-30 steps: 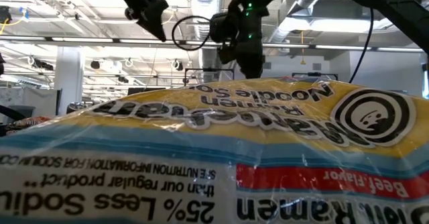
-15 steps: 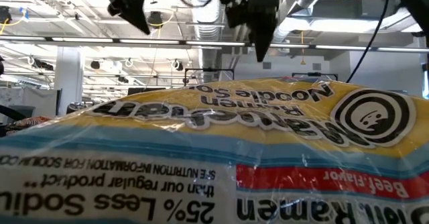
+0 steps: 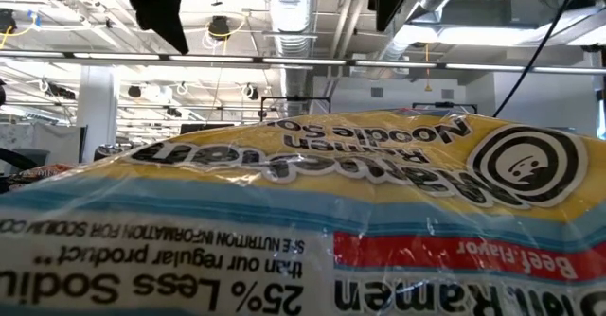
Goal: Sort Maruchan noodles
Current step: Put the red noodle pack into the yellow bin
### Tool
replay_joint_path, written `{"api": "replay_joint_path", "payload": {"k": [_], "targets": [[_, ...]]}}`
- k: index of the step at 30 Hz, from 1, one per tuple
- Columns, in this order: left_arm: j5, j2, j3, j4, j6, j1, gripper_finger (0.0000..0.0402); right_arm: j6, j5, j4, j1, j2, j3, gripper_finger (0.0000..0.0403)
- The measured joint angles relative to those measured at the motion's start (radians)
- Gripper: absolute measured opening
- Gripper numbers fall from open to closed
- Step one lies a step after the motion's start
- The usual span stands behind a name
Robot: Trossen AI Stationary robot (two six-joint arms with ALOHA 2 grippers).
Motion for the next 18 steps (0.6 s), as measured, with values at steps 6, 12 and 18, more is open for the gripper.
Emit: {"api": "replay_joint_path", "payload": {"k": [6, 12, 18], "targets": [[0.029, 0.0, 0.0, -0.056, -0.013, 0.0, 0.0, 0.058, 0.019, -0.015, 0.063, -0.013, 0.0, 0.0111], [0.118, 0.001, 0.0, -0.108, -0.043, 0.001, 0.0011, 0.069, 0.026, -0.033, 0.117, -0.006, 0.0, 0.0111], [0.2, 0.001, 0.0, -0.181, -0.069, 0.001, 0.0065, 0.069, 0.026, -0.033, 0.16, -0.006, 0.0, 0.0111]]}}
